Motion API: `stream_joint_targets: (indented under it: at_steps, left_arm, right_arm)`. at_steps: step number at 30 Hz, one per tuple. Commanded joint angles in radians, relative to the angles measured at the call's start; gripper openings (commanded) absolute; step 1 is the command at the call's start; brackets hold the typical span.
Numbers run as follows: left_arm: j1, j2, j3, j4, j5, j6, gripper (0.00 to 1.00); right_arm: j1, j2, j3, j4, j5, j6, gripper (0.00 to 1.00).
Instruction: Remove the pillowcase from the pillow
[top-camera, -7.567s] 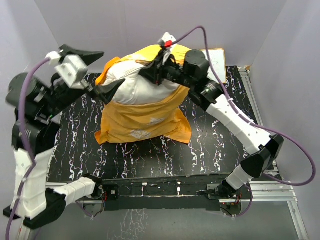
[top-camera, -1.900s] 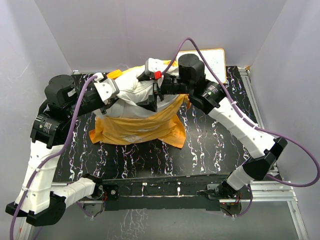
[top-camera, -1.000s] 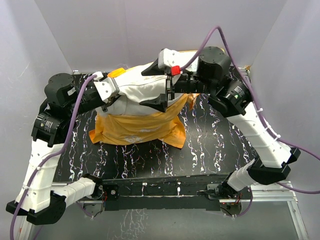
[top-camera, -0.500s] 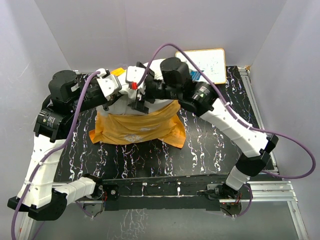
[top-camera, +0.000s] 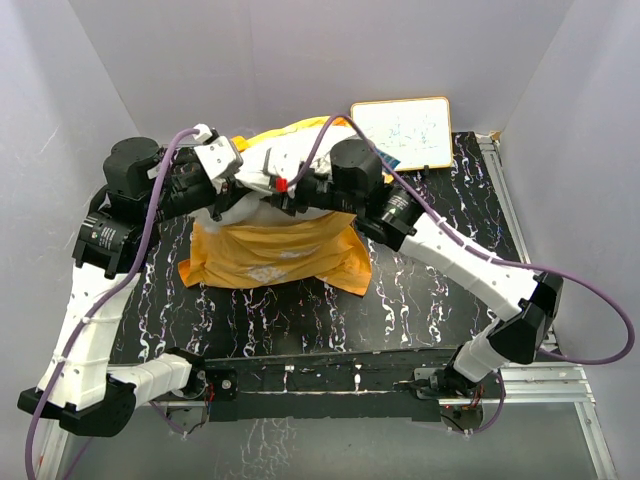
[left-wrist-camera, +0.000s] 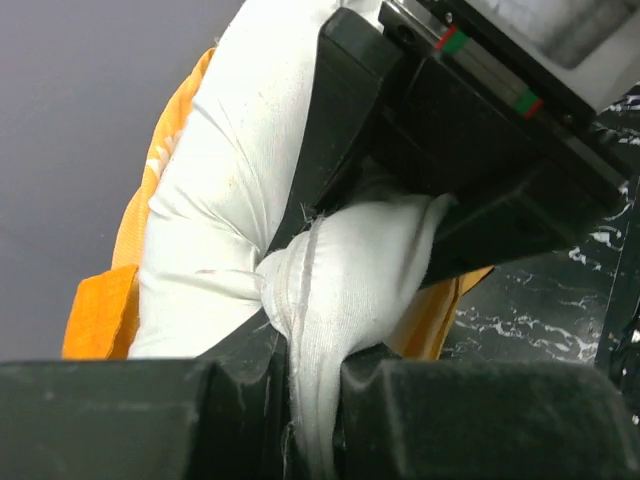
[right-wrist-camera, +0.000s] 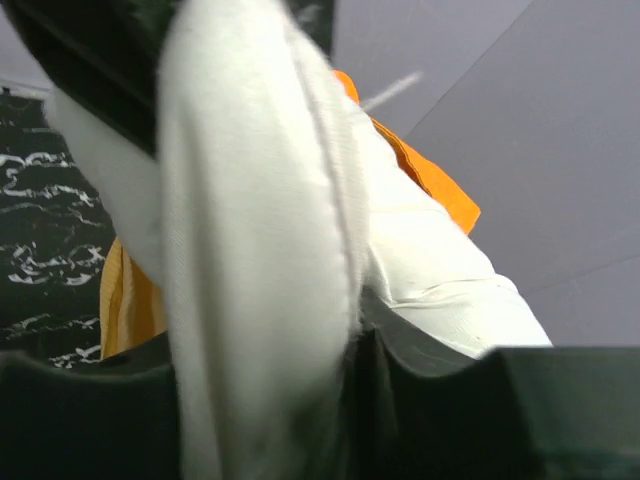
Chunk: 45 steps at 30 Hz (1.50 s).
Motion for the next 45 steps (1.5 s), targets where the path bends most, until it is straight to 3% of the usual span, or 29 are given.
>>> stream_joint_targets:
  at_steps: [1, 2, 4, 5, 8, 13, 18, 22, 25, 32, 40, 45]
  left_arm:
    - [-0.013, -0.081, 0.053, 0.198, 0.119, -0.129, 0.00]
    - [-0.013, -0.060, 0.076, 0.168, 0.113, -0.141, 0.11]
    - [-0.013, -0.010, 0.137, 0.086, 0.060, -0.153, 0.55]
    - [-0.013, 0.009, 0.151, 0.061, 0.018, -0.169, 0.71]
    - [-0.013, -0.008, 0.062, 0.118, -0.154, -0.201, 0.84]
    - [-0.014, -0.033, -0.047, 0.142, -0.239, -0.216, 0.88]
    - [-0.005, -0.025, -0.179, 0.122, -0.338, -0.106, 0.87]
    - [0.104, 0.047, -0.294, 0.104, -0.350, -0.053, 0.87]
    - [0.171, 0.159, -0.261, 0.084, -0.382, -0.045, 0.86]
    - [0.345, 0.348, -0.217, 0.015, -0.215, 0.070, 0.85]
    - [0.586, 0.543, -0.073, -0.266, 0.049, 0.289, 0.80]
    - [0.605, 0.606, -0.085, -0.484, 0.169, 0.480, 0.79]
  right_arm:
    - [-0.085, 0.054, -0.039, -0.090, 0.006, 0.162, 0.30]
    - [-0.099, 0.057, -0.034, -0.090, 0.008, 0.177, 0.29]
    - [-0.148, 0.054, -0.029, -0.083, -0.038, 0.234, 0.26]
    - [-0.195, 0.044, -0.035, -0.067, -0.090, 0.289, 0.23]
    - [-0.292, -0.037, -0.147, 0.095, -0.242, 0.413, 0.12]
    - [-0.435, -0.150, -0.357, 0.304, -0.347, 0.592, 0.08]
    - [-0.527, -0.222, -0.465, 0.462, -0.450, 0.725, 0.08]
    - [-0.581, -0.259, -0.490, 0.515, -0.533, 0.778, 0.08]
    - [-0.610, -0.289, -0.511, 0.559, -0.590, 0.806, 0.08]
    - [-0.620, -0.289, -0.512, 0.605, -0.667, 0.844, 0.08]
    - [-0.624, -0.301, -0.505, 0.699, -0.732, 0.943, 0.08]
    - [-0.623, -0.294, -0.480, 0.719, -0.763, 0.971, 0.08]
